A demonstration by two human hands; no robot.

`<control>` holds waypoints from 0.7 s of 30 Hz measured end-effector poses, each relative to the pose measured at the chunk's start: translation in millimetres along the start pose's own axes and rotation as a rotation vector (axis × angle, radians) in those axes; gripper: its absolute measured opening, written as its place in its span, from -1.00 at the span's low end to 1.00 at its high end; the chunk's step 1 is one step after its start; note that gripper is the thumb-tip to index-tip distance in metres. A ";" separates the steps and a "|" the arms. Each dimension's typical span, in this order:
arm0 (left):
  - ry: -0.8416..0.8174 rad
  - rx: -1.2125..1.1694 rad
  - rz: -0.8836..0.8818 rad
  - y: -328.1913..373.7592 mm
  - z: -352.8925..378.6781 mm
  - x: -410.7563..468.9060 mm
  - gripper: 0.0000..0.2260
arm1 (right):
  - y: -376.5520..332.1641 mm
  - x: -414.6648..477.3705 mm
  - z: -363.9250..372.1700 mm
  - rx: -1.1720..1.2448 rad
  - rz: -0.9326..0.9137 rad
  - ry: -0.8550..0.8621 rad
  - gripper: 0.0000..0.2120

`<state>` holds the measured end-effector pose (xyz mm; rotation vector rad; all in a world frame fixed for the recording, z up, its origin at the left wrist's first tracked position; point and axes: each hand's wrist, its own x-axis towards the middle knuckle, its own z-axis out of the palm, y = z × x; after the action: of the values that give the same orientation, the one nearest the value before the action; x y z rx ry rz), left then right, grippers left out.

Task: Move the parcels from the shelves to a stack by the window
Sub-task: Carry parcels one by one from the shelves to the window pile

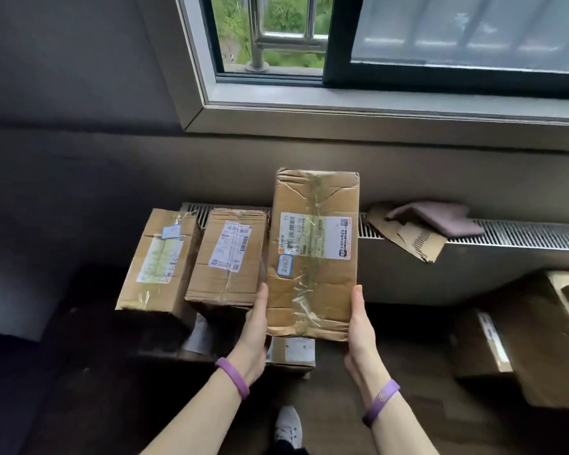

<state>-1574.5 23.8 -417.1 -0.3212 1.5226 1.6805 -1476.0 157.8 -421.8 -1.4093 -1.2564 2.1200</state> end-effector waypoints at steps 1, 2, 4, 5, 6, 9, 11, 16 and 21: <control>0.013 -0.003 -0.019 -7.6 -0.7 1.2 -0.28 | 6.6 2.0 -2.6 -0.009 0.024 0.004 -0.44; 0.020 -0.007 -0.032 -14.8 -1.9 2.9 -0.29 | 13.0 4.2 -4.2 -0.017 0.046 0.002 -0.45; 0.033 -0.022 -0.072 -26.9 -4.7 7.8 -0.32 | 23.9 8.4 -5.8 -0.031 0.088 -0.012 -0.46; 0.037 -0.039 -0.098 -31.8 -6.3 10.4 -0.33 | 28.4 10.8 -6.4 -0.037 0.109 -0.013 -0.46; 0.033 -0.058 -0.121 -35.7 -8.2 13.1 -0.34 | 32.6 13.0 -6.1 -0.039 0.134 -0.011 -0.46; 0.044 -0.080 -0.183 -46.2 -16.3 24.8 -0.38 | 46.6 20.3 -2.8 -0.061 0.225 -0.007 -0.46; 0.090 -0.056 -0.209 -50.1 -19.4 34.4 -0.41 | 53.5 29.1 -0.2 -0.080 0.257 -0.008 -0.44; 0.190 -0.009 -0.224 -51.3 -20.0 52.0 -0.35 | 62.2 52.3 6.6 -0.068 0.318 -0.001 -0.41; 0.304 -0.091 -0.193 -55.2 -16.9 69.4 -0.37 | 62.1 67.9 12.2 -0.067 0.299 -0.016 -0.41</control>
<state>-1584.5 31.7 -506.5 -0.7770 1.5753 1.6027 -1505.7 160.4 -509.7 -1.7056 -1.1955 2.3004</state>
